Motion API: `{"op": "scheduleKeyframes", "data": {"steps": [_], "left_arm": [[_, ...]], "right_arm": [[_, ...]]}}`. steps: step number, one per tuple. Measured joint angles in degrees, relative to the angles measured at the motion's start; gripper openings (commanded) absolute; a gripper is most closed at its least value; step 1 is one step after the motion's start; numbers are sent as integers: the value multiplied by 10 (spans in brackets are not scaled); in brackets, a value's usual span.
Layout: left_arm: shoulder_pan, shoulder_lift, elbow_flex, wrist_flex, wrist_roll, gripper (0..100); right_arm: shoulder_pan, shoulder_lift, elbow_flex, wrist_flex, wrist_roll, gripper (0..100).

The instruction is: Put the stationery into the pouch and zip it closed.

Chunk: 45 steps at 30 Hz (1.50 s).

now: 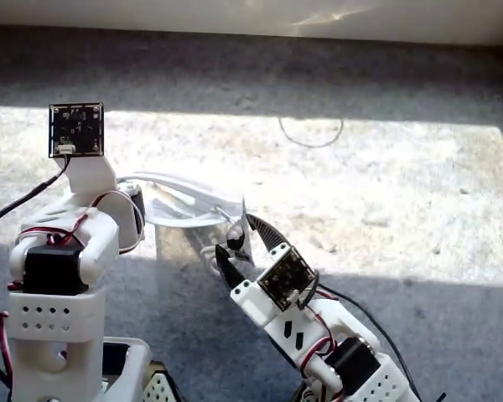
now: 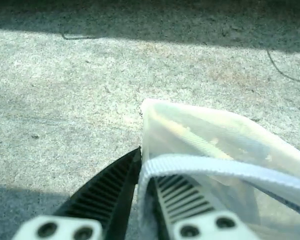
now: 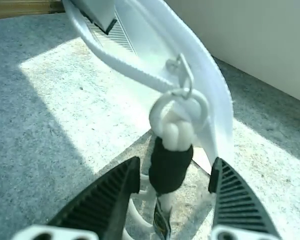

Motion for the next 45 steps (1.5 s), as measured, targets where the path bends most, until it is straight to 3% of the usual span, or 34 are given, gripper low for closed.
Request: {"op": "scheduleKeyframes", "data": {"steps": [28, 37, 45], "left_arm": [[0, 0, 0, 0, -8, 8], [-4, 0, 0, 0, -8, 8], [-4, 0, 0, 0, -9, 8]], "right_arm": [[0, -1, -45, 0, -33, 217], [4, 0, -45, 0, -34, 43], [4, 0, -45, 16, -34, 12]]}}
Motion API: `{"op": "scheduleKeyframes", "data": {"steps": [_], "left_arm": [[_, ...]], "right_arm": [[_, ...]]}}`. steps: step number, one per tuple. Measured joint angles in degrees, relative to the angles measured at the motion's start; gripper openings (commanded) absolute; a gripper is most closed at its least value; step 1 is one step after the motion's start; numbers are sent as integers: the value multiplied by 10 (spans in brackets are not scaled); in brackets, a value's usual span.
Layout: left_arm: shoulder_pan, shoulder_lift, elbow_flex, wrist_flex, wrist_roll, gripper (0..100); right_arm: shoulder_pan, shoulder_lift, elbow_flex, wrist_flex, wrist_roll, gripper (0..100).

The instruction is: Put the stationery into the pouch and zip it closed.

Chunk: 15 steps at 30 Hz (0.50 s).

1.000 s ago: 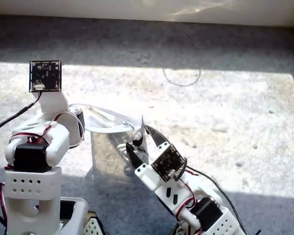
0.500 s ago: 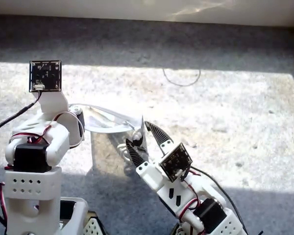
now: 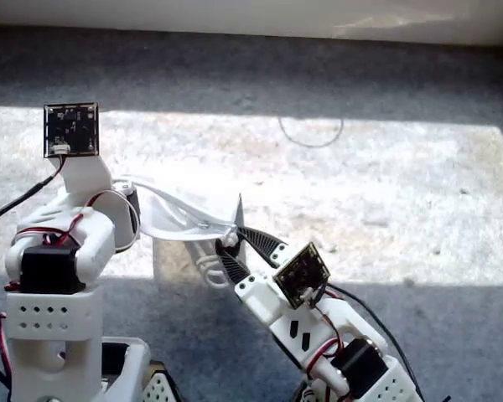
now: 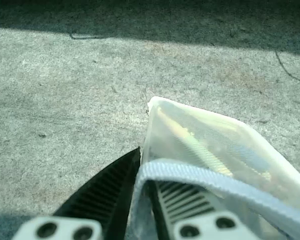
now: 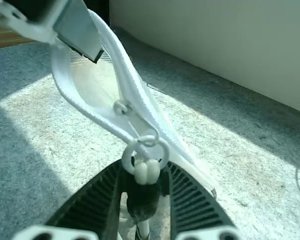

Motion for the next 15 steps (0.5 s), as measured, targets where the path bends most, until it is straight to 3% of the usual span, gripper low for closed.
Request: {"op": "scheduleKeyframes", "data": {"steps": [4, 9, 15], "left_arm": [[0, 0, 1, 0, 0, 8], [0, 0, 1, 0, 0, 8], [4, 0, 1, 0, 0, 8]], "right_arm": [[1, 0, -12, 19, 0, 30], [3, -3, -15, 44, 0, 139], [2, -1, -15, 68, 0, 138]]}}
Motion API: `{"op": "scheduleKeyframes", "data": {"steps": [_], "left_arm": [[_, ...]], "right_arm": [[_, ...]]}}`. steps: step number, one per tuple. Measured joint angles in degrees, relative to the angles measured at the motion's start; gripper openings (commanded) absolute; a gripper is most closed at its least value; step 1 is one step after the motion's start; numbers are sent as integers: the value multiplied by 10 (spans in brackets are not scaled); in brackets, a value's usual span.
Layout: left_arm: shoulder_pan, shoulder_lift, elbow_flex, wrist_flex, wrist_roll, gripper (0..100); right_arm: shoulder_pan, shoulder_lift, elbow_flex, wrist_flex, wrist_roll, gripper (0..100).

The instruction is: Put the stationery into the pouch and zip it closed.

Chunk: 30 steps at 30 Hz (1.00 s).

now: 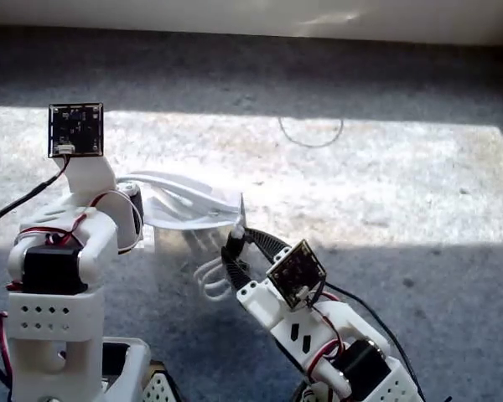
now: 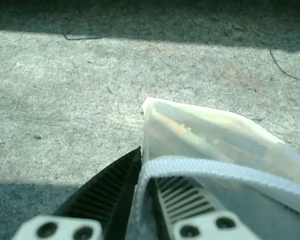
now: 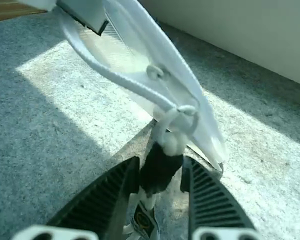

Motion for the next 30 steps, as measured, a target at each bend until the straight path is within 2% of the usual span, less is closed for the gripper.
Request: {"op": "scheduleKeyframes", "data": {"steps": [16, 27, 30], "left_arm": [[0, 0, 0, 0, 1, 8], [0, 0, 0, 0, 1, 8], [0, 0, 0, 0, 1, 8]], "right_arm": [[0, 0, 0, 0, 0, 138], [0, 0, 0, -43, 0, 135], [0, 0, 0, -43, 0, 77]]}}
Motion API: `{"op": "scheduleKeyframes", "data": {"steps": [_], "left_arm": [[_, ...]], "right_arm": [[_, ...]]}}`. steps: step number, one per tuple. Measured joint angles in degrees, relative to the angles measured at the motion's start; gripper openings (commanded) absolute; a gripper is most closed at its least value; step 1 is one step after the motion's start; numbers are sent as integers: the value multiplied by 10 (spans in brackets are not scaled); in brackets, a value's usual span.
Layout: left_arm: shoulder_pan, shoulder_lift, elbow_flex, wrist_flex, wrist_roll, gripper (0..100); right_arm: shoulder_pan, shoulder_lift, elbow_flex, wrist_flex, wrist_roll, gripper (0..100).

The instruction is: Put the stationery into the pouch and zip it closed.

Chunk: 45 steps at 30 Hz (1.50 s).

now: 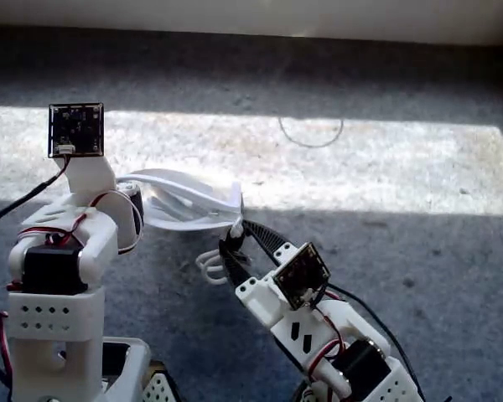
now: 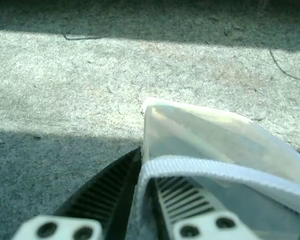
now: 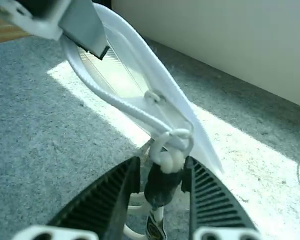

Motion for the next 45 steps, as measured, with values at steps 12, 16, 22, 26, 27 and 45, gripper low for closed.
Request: {"op": "scheduleKeyframes", "data": {"steps": [12, 16, 22, 26, 27, 45], "left_arm": [[-15, 0, 0, 0, 0, 8], [-18, 0, 0, 0, 0, 8], [-18, -3, 11, -3, 0, 8], [-18, -8, 30, -30, 0, 53], [-18, -8, 34, -36, 0, 80], [34, 1, 38, -68, 23, 175]], "right_arm": [[31, 0, 0, 0, 19, 5], [34, -5, -5, 39, 23, 5], [34, -5, -38, 105, 70, 5], [34, -5, -46, 127, 93, 5], [34, -5, -46, 131, 98, 5], [-7, -4, -46, 191, 162, 5]]}}
